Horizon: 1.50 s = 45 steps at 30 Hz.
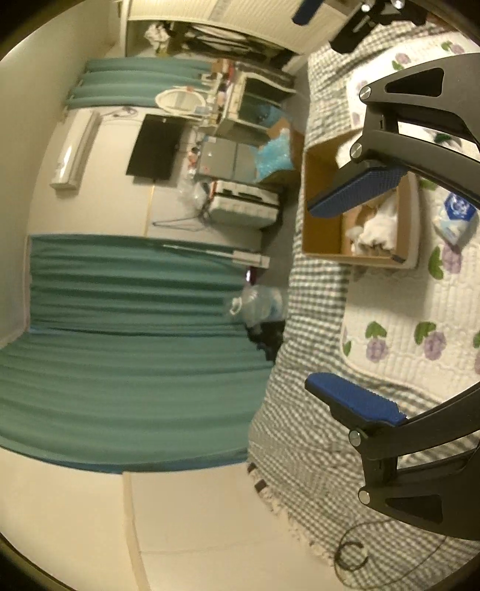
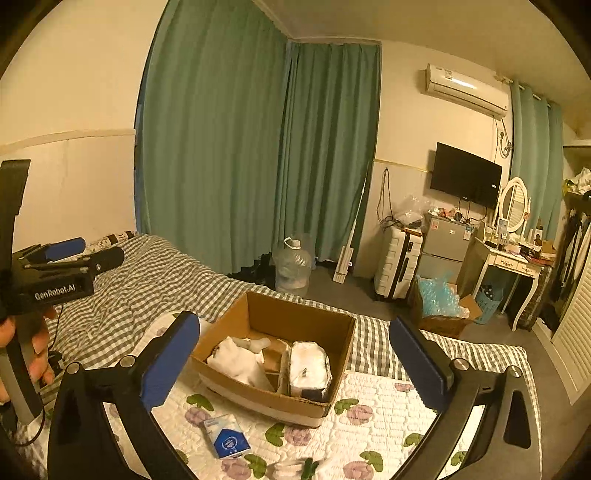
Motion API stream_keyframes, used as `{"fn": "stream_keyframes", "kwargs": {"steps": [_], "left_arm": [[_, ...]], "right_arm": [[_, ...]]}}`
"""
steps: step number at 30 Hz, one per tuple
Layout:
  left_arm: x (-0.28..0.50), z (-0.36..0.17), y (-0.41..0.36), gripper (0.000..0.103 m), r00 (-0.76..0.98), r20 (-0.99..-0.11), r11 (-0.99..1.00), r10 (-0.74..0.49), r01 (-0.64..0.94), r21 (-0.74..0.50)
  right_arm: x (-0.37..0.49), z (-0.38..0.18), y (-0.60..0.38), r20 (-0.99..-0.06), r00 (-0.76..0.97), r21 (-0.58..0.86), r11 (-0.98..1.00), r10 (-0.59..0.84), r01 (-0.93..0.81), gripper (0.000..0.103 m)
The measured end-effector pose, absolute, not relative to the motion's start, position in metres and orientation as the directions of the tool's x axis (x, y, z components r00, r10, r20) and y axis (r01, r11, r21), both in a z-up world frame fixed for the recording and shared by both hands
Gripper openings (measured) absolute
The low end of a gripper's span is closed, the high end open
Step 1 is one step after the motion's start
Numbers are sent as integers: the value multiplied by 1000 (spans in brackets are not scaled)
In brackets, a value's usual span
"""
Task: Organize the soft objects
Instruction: 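Move both open tools back toward the remaining items on the quilt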
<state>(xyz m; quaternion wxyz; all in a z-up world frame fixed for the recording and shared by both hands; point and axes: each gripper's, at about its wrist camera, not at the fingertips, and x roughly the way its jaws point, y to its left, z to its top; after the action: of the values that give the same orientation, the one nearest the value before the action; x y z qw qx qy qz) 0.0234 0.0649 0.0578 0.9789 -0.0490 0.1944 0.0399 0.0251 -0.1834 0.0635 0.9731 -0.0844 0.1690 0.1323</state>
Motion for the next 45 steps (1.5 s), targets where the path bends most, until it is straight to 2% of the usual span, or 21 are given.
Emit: {"fn": "stream_keyframes", "kwargs": {"steps": [2, 5, 33, 39, 45], "left_arm": [[20, 57, 62, 87, 920, -384, 992, 81, -113, -60], [10, 53, 59, 94, 923, -365, 990, 121, -140, -26], [35, -20, 31, 94, 854, -519, 992, 33, -92, -89], [48, -53, 18, 94, 838, -545, 996, 15, -62, -67], [61, -94, 9, 94, 784, -620, 997, 7, -50, -51]], "right_arm": [[21, 65, -182, -348, 908, -117, 951, 232, -288, 103], [16, 63, -179, -343, 908, -118, 948, 241, -296, 103], [36, -14, -210, -434, 873, -82, 956, 222, -283, 103], [45, -61, -223, -516, 833, -49, 963, 202, -264, 103], [59, -96, -231, -569, 803, -66, 963, 178, -260, 103]]}}
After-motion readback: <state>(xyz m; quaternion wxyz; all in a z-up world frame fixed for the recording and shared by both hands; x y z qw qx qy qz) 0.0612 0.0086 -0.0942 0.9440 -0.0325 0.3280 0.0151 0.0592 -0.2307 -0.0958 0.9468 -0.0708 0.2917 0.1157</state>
